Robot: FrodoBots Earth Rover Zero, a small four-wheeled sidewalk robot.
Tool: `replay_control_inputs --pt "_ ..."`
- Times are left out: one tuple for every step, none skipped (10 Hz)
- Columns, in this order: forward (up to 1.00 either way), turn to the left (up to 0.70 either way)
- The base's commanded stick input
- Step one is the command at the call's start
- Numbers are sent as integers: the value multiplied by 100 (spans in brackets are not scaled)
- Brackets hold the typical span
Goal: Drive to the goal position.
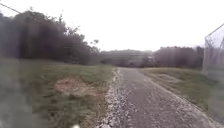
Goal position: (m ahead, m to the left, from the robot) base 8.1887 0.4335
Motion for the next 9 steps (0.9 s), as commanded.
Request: replay_control_inputs --pt "70 -14" --pt "70 -14" --pt "70 -14" --pt "70 -14" --pt "70 -14" --pt "70 -14" --pt "70 -14" --pt "70 -14" --pt "70 -14"
